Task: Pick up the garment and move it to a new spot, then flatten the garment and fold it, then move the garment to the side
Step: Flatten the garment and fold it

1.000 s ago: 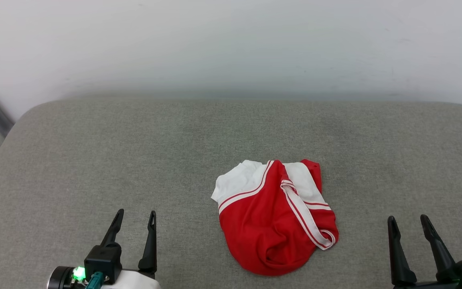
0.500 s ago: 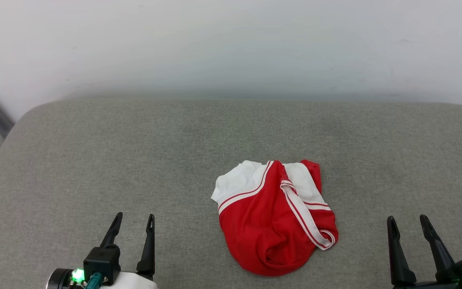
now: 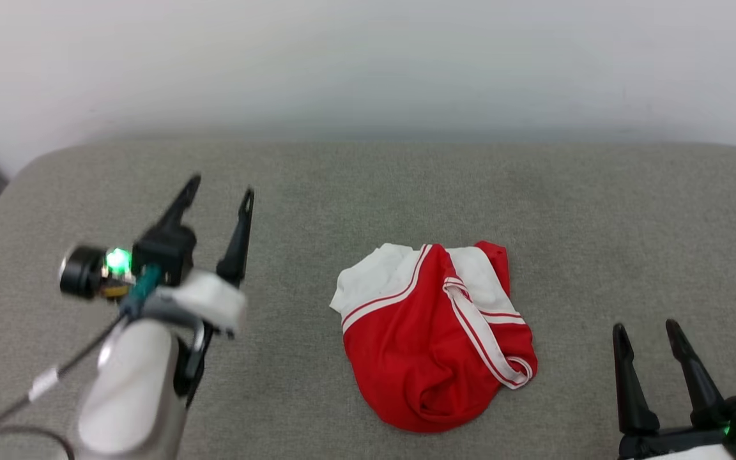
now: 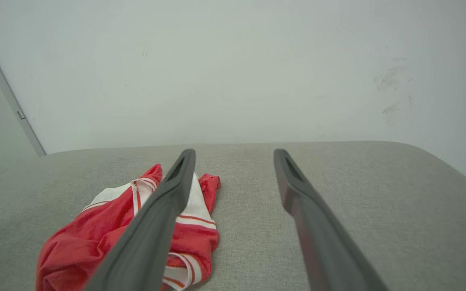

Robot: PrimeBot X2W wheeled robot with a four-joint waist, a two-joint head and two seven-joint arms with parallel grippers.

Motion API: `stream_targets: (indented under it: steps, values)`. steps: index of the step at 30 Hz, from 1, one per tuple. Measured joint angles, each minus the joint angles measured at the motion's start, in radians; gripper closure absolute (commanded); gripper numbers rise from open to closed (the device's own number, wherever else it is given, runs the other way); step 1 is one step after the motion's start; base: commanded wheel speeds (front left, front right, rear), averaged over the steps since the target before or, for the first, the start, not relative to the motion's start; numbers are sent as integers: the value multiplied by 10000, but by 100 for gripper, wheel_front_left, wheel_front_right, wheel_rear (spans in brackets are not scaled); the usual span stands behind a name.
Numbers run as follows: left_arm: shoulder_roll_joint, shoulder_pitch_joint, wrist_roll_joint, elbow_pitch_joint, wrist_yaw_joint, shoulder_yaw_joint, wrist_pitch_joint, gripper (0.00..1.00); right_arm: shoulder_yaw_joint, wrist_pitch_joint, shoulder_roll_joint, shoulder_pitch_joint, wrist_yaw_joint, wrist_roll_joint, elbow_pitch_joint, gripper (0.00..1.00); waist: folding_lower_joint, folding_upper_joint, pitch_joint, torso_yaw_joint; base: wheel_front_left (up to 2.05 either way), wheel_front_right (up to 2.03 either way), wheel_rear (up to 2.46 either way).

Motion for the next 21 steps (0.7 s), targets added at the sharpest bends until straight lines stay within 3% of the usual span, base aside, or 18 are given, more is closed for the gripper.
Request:
stream_targets:
  steps: [9, 13, 21]
  values:
    - [213, -3593, -679, 1425, -405, -1221, 2406, 0, -27, 0, -2, -588, 2, -42, -234, 0, 1, 0, 989, -195, 0, 0, 0]
    - [341, -4858, -1921, 1839, -412, -2826, 3946, 0, -33, 0, 0, -827, 2, -84, -278, 0, 1, 0, 1458, -253, 0, 0, 0]
    - [1237, -6726, -5007, 1664, -412, -6370, 7329, 0, -52, 0, -2, -1389, 0, -115, -410, 0, 2, 0, 2314, -386, 0, 0, 0]
